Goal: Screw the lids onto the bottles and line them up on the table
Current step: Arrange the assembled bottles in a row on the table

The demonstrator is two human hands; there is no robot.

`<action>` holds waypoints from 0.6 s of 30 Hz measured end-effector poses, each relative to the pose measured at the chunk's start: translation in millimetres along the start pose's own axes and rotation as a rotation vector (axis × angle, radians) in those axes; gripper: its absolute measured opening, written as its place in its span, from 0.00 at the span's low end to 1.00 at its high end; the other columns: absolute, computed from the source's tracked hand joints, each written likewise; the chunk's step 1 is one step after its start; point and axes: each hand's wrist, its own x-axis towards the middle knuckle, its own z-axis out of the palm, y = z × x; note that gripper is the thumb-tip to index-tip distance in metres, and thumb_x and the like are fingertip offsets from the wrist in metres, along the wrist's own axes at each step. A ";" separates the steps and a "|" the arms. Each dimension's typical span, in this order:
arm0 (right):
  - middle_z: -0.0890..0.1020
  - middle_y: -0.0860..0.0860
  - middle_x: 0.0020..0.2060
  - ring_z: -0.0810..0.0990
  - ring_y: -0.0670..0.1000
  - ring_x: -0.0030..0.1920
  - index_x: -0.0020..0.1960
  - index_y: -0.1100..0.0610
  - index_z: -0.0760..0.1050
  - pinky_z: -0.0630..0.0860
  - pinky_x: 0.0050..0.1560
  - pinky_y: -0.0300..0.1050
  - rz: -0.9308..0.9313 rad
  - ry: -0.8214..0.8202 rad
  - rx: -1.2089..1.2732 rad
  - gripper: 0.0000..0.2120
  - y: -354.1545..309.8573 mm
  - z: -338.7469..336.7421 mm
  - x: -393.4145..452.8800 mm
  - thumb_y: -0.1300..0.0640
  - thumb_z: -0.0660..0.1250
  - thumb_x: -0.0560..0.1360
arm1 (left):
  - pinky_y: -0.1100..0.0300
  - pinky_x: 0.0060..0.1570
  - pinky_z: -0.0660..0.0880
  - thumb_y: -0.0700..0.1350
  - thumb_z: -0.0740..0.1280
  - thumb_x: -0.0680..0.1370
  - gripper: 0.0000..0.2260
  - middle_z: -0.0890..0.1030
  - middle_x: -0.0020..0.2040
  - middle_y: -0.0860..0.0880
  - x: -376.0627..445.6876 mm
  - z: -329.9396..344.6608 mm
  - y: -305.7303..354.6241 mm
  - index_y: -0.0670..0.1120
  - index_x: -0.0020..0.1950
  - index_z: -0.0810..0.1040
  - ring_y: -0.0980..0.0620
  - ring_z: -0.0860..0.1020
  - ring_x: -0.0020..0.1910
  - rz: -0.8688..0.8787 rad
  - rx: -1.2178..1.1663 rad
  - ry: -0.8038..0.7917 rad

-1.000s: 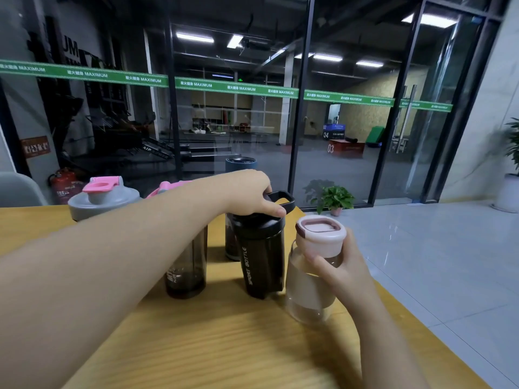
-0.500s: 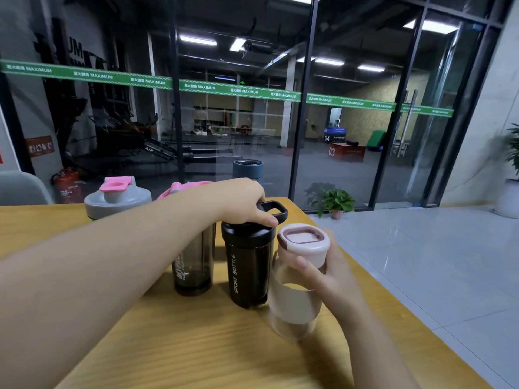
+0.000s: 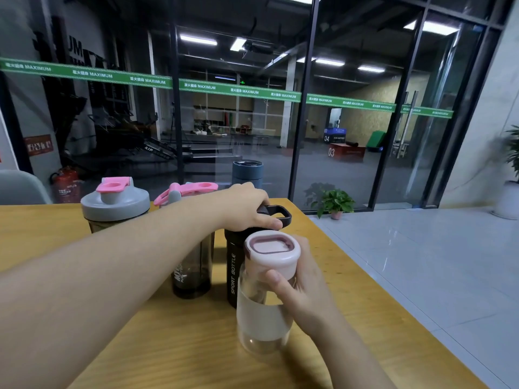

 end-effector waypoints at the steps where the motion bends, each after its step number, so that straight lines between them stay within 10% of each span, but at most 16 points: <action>1: 0.76 0.35 0.54 0.77 0.42 0.56 0.60 0.41 0.67 0.76 0.51 0.47 0.000 0.003 0.028 0.31 1.1 0.7 0.1 0.24 0.60 0.64 | 0.50 0.57 0.72 0.65 0.62 0.74 0.26 0.71 0.55 0.47 -0.5 1.5 -0.5 0.51 0.66 0.72 0.47 0.71 0.56 -0.005 -0.002 0.002; 7: 0.76 0.40 0.49 0.76 0.40 0.50 0.56 0.49 0.68 0.70 0.47 0.33 -0.022 0.118 0.197 0.36 10.3 1.8 4.9 0.21 0.53 0.65 | 0.48 0.60 0.66 0.64 0.51 0.78 0.27 0.69 0.63 0.45 -6.8 5.0 3.3 0.49 0.69 0.69 0.44 0.65 0.65 -0.017 -0.010 0.125; 13: 0.75 0.49 0.40 0.73 0.47 0.40 0.48 0.52 0.68 0.69 0.44 0.45 0.163 0.456 0.384 0.15 7.6 -12.7 46.4 0.43 0.54 0.71 | 0.42 0.64 0.65 0.64 0.49 0.79 0.29 0.71 0.66 0.44 -15.6 10.0 15.0 0.47 0.69 0.70 0.41 0.65 0.68 -0.073 -0.204 0.286; 18: 0.74 0.49 0.48 0.76 0.49 0.50 0.56 0.53 0.67 0.75 0.53 0.49 0.340 0.307 0.252 0.12 -1.3 -19.4 108.4 0.48 0.62 0.78 | 0.50 0.62 0.63 0.67 0.55 0.75 0.32 0.68 0.66 0.46 -22.2 22.2 23.7 0.47 0.70 0.65 0.45 0.65 0.66 -0.157 -0.005 0.186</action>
